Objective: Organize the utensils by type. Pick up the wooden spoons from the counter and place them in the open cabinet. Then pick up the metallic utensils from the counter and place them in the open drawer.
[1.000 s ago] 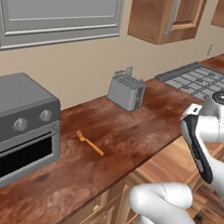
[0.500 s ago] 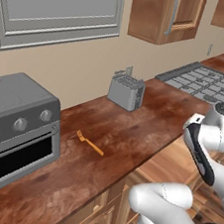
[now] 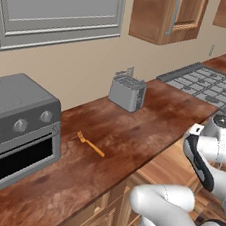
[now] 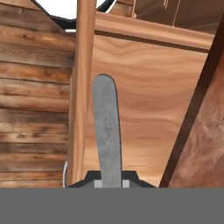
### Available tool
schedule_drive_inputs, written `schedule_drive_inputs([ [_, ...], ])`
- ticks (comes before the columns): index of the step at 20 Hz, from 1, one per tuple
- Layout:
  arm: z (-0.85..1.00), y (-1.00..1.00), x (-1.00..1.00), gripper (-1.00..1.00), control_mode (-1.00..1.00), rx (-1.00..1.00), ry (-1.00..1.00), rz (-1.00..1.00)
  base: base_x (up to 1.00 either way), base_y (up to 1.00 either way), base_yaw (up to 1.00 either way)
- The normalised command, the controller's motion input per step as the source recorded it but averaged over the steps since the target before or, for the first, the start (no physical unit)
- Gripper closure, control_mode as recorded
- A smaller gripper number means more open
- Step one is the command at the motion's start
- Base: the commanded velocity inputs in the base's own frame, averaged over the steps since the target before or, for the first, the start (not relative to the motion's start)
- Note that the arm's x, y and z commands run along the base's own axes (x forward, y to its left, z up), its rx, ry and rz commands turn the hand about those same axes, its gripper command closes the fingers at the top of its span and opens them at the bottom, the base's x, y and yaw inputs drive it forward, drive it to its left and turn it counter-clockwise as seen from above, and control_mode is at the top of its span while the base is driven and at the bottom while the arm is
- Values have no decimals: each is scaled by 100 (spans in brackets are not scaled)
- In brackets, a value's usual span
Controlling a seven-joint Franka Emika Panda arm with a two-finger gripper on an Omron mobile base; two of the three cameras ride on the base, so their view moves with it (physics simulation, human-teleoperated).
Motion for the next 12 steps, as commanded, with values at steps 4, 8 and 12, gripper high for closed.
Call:
schedule_drive_inputs([
  [4,-33,-16,16,100,-100,0,2,0,0,0,0],
  [8,-33,-20,21,100,-100,0,7,0,0,0,0],
  [12,-30,-21,25,100,-100,0,9,0,0,0,0],
])
